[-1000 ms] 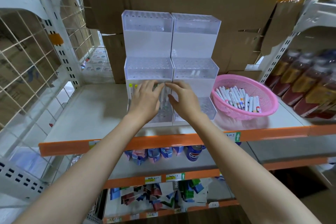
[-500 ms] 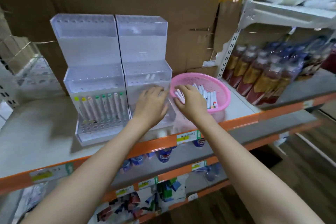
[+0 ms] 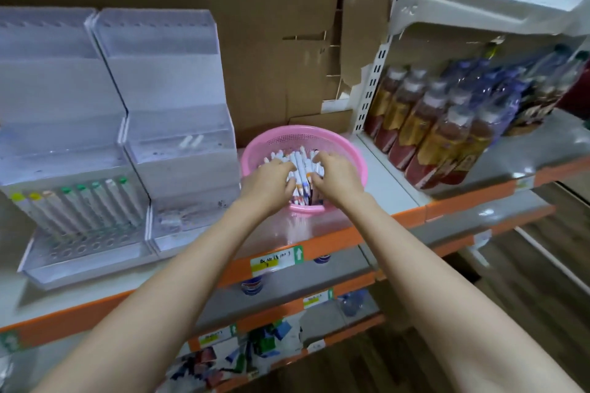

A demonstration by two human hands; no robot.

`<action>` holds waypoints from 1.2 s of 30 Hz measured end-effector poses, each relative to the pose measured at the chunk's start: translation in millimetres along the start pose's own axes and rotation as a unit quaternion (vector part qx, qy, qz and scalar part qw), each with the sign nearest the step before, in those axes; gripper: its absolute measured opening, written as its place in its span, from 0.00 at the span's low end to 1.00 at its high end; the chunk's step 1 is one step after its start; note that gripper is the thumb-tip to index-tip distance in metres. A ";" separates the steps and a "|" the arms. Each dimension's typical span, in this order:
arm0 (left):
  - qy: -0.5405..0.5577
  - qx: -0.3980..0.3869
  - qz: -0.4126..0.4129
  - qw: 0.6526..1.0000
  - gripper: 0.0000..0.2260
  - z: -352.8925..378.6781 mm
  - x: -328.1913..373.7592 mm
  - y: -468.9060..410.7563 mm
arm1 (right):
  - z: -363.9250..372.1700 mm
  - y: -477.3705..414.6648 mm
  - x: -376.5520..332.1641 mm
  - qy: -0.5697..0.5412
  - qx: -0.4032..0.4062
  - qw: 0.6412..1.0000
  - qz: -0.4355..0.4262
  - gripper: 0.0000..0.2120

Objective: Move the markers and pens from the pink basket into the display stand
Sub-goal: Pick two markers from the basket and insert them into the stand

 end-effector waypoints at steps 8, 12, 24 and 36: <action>-0.031 -0.020 -0.134 0.990 0.11 11.3 -13.7 -28.5 | 14.8 -29.7 12.9 -0.056 -0.053 0.997 0.010 0.11; -0.017 -0.015 -0.156 0.987 0.15 12.5 -12.2 -29.9 | 19.2 -38.0 18.0 -0.099 -0.057 0.993 0.009 0.13; 0.105 -0.049 -0.186 0.976 0.07 13.9 -10.6 -26.6 | 21.7 -38.1 11.4 -0.130 -0.163 0.978 -0.021 0.21; 0.261 0.077 -0.154 0.950 0.15 -3.4 -16.7 -26.1 | -0.4 -33.8 6.2 -0.197 -0.075 0.977 -0.001 0.12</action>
Point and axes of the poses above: each hand's wrist, its own y-axis away from the middle knuckle, its own z-axis out of the palm, x = y × z, the point moved 8 cm from there along -y, towards the middle knuckle, and after that the axes turned 1 degree about z, right-handed, at the moved point
